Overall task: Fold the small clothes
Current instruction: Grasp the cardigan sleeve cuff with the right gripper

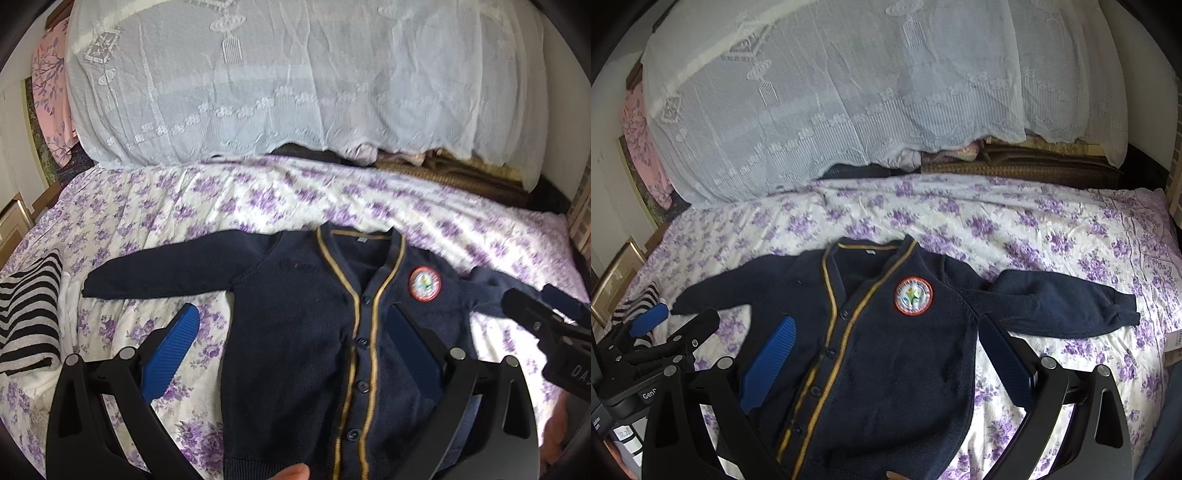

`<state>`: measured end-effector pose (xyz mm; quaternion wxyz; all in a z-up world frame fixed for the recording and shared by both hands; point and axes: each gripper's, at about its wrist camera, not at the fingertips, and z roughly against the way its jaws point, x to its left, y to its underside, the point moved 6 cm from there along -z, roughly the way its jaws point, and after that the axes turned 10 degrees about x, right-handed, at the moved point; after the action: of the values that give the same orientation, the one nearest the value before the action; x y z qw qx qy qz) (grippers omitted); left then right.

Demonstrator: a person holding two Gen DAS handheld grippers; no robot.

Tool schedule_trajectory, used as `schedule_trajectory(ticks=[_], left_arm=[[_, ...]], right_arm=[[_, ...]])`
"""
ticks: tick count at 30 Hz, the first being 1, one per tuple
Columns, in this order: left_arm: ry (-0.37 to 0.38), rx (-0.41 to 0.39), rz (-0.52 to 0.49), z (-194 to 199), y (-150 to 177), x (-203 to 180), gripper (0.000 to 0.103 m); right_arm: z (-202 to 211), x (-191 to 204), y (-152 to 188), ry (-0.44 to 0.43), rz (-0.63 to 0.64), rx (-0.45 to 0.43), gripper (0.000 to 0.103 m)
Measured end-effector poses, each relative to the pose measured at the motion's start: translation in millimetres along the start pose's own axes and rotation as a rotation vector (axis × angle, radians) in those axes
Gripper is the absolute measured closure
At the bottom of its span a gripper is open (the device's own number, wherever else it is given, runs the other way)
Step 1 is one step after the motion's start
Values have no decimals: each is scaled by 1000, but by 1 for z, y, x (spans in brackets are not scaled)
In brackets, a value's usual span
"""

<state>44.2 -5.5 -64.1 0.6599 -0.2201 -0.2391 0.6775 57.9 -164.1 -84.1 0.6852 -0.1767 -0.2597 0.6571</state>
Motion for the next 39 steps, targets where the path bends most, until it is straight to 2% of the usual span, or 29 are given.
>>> schedule_trajectory(ticks=[6, 9, 15, 19, 21, 22, 23, 25, 27, 28, 29, 32, 33, 36, 39], left_arm=[[-23, 85, 2, -37, 20, 10, 4], [-51, 135, -19, -64, 44, 18, 4], [-40, 244, -29, -108, 69, 22, 4], [-36, 285, -57, -121, 74, 16, 4], [-36, 309, -72, -131, 78, 13, 4], [-31, 318, -70, -136, 80, 14, 4], [-16, 324, -54, -141, 82, 16, 4], [10, 319, -27, -141, 82, 19, 4], [11, 312, -23, -142, 83, 18, 4], [8, 300, -22, -141, 83, 18, 4], [3, 290, -22, -140, 84, 17, 4], [-11, 279, -38, -137, 83, 15, 4], [-10, 278, -40, -136, 83, 14, 4], [28, 265, -33, -127, 81, 11, 4], [69, 225, -39, -115, 77, 5, 4]], right_arm=[[-23, -14, 10, 44, -5, 57, 3], [-39, -26, 15, 41, -17, 89, 3], [-91, -45, 39, -27, -73, 222, 3], [-123, -63, 63, -45, -133, 288, 3], [-134, -72, 70, -93, -169, 327, 3], [-140, -79, 74, -149, -208, 341, 3], [-140, -84, 74, -197, -238, 327, 3], [-134, -99, 77, -345, -333, 258, 3], [-130, -115, 83, -494, -415, 166, 3], [-126, -119, 85, -525, -411, 127, 3], [-123, -118, 85, -541, -385, 104, 3], [-123, -109, 84, -503, -288, 147, 3], [-121, -113, 81, -494, -312, 137, 3], [-107, -156, 67, -517, -470, 34, 3], [-102, -221, 65, -494, -666, -46, 3]])
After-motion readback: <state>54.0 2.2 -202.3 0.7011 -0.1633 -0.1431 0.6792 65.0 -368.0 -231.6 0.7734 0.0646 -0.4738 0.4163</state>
